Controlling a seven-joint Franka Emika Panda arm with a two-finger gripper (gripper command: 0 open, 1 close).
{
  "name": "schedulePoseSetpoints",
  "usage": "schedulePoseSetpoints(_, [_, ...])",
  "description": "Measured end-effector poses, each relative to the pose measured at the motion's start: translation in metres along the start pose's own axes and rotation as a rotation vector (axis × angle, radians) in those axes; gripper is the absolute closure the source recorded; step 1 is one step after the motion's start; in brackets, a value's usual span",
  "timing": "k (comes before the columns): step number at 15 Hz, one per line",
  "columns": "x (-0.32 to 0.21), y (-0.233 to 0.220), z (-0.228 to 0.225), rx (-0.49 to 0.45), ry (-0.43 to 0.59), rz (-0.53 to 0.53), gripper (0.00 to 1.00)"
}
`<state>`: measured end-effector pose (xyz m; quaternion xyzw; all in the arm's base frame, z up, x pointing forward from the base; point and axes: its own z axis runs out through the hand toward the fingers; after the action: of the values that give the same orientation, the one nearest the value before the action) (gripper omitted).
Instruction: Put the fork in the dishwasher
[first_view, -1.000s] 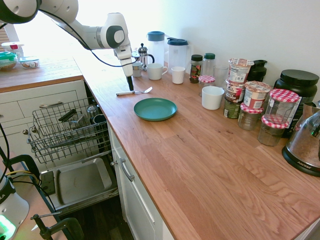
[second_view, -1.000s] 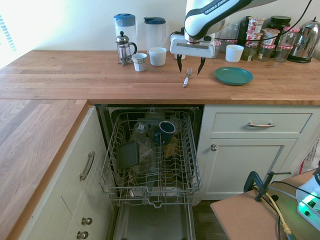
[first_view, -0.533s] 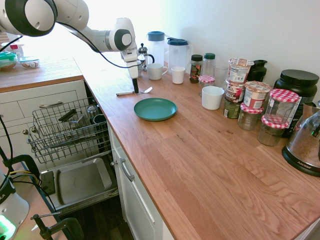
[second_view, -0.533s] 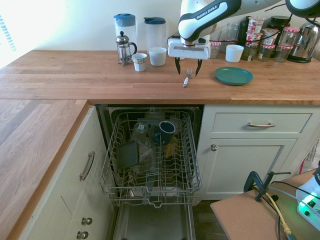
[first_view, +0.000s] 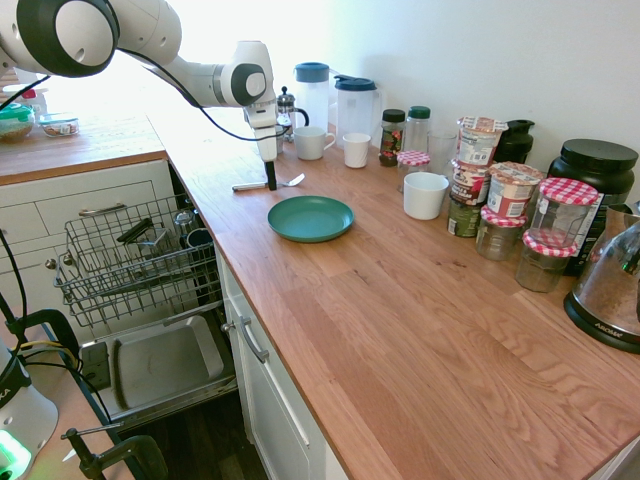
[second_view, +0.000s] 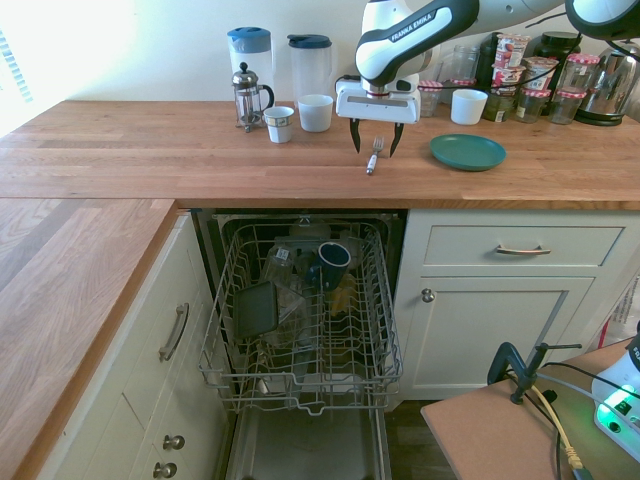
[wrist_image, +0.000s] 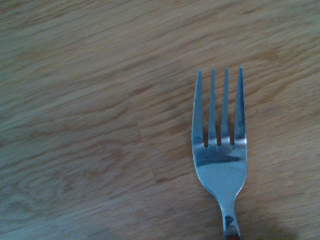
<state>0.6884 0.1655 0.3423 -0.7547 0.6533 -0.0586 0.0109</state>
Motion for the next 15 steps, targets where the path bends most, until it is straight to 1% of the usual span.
schedulePoseSetpoints(15, [0.0014, 0.0004, 0.0054, -0.004, -0.022, 0.01, 1.0])
